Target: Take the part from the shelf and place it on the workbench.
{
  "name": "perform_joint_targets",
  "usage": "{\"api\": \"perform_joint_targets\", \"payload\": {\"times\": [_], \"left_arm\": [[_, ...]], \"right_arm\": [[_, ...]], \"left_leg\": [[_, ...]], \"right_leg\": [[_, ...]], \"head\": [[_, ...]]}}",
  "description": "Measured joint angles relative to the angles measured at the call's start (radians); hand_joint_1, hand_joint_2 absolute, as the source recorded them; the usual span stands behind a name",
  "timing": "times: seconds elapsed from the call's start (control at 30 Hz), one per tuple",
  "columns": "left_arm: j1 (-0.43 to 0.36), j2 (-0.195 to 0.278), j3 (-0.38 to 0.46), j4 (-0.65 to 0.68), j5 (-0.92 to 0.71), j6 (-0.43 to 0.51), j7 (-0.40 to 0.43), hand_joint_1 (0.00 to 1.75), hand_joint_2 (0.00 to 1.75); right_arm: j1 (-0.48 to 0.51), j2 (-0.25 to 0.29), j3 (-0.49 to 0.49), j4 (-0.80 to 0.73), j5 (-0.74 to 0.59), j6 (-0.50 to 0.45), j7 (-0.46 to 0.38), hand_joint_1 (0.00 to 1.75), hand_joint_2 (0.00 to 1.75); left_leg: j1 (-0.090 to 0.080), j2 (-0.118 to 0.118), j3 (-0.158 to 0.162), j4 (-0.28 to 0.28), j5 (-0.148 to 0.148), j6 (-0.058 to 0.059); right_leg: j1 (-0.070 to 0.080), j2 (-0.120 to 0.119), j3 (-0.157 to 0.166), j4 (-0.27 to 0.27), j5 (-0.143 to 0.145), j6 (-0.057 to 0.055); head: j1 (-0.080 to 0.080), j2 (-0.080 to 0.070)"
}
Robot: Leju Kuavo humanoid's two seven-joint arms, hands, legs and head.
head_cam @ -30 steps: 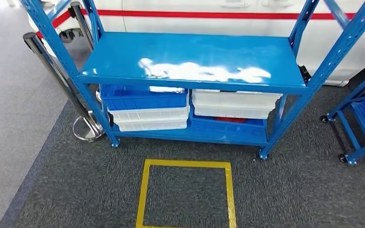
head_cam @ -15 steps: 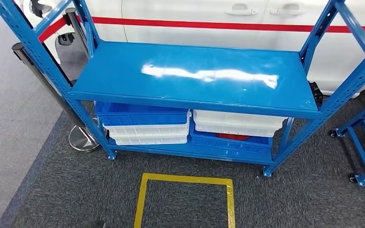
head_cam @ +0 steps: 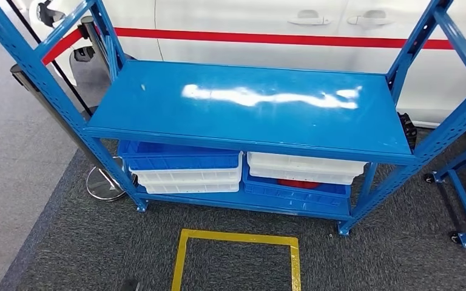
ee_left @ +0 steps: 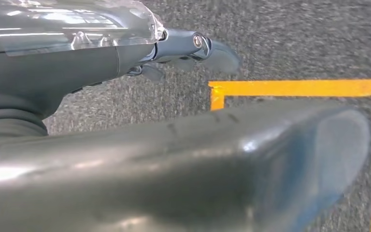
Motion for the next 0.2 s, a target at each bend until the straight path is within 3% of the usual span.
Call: {"api": "perform_joint_targets", "payload": {"times": [0.07, 0.13, 0.2], "left_arm": [[0.001, -0.001, 0.000, 0.000, 0.001, 0.003, 0.000, 0.00, 0.00], [-0.001, -0.001, 0.001, 0.000, 0.002, 0.006, -0.001, 0.00, 0.00], [-0.001, -0.001, 0.001, 0.000, 0.002, 0.008, -0.001, 0.00, 0.00]], "right_arm": [[-0.001, -0.001, 0.000, 0.000, 0.002, -0.004, -0.004, 0.00, 0.87], [-0.002, -0.002, 0.000, 0.000, 0.006, -0.010, -0.005, 0.00, 1.75], [-0.002, -0.002, 0.000, 0.000, 0.008, -0.014, -0.004, 0.00, 1.75]], "left_leg": [[0.006, 0.001, 0.009, -0.017, 0.014, 0.011], [0.009, 0.002, 0.015, -0.029, 0.020, 0.020], [0.007, 0.002, 0.014, -0.029, 0.020, 0.024]], "right_leg": [[0.001, 0.000, -0.001, 0.013, -0.014, 0.010], [-0.001, -0.001, -0.042, 0.101, -0.069, 0.015], [-0.003, 0.000, -0.096, 0.208, -0.121, 0.018]], "head": [[0.000, 0.000], [0.000, 0.000], [0.000, 0.000]]}}
